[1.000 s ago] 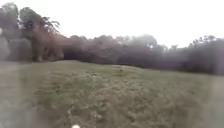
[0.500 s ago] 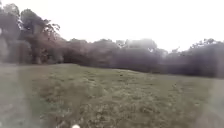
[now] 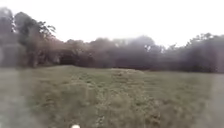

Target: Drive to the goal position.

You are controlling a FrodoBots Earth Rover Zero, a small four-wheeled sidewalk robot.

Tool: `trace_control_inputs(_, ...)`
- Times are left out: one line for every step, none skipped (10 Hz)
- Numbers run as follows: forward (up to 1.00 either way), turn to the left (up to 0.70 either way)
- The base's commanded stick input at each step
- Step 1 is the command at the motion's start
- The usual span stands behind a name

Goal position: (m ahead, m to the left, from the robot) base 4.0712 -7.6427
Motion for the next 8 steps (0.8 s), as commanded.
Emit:
trace_control_inputs(0.05,-0.67)
trace_control_inputs(0.05,-0.69)
trace_control_inputs(0.05,-0.68)
trace_control_inputs(0.04,-0.69)
trace_control_inputs(0.04,-0.68)
trace_control_inputs(0.04,-0.68)
trace_control_inputs(0.70,-0.04)
trace_control_inputs(0.70,0.00)
